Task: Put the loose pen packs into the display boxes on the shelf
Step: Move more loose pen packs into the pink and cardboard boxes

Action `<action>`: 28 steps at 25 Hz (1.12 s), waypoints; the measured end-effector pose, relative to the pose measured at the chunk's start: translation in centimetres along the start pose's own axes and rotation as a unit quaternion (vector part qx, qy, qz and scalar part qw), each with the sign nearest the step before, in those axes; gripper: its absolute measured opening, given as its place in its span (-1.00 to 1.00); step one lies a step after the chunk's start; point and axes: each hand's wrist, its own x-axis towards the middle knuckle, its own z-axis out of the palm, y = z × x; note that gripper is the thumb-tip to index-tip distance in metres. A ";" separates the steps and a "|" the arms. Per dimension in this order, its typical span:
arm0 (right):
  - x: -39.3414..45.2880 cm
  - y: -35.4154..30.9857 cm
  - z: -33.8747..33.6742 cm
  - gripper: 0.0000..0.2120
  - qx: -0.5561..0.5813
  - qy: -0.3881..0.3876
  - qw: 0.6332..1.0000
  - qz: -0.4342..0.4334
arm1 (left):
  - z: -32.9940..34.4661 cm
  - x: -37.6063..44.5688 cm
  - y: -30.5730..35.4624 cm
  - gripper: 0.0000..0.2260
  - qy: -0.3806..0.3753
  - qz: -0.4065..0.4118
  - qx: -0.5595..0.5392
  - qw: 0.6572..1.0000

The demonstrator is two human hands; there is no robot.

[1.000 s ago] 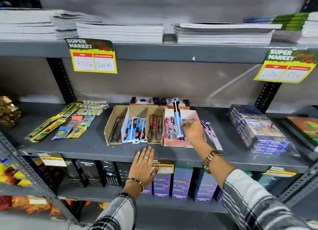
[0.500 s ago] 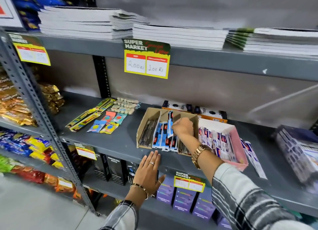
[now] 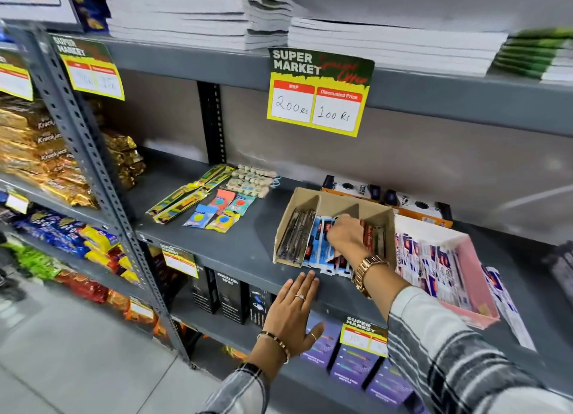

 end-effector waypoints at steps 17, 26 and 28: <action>-2.7 0.9 -1.6 -0.72 -0.179 0.047 0.967 -0.174 | 0.0 -0.1 0.5 -0.09 0.042 -0.008 0.075 0.996; -4.0 6.1 -4.4 -0.66 -0.261 0.117 0.939 -0.189 | -0.6 0.8 3.5 -0.18 -0.035 -0.018 0.051 0.998; -4.4 7.8 -5.3 -0.68 -0.259 0.135 0.940 -0.178 | -0.3 1.0 4.8 -0.19 -0.031 -0.006 0.071 0.997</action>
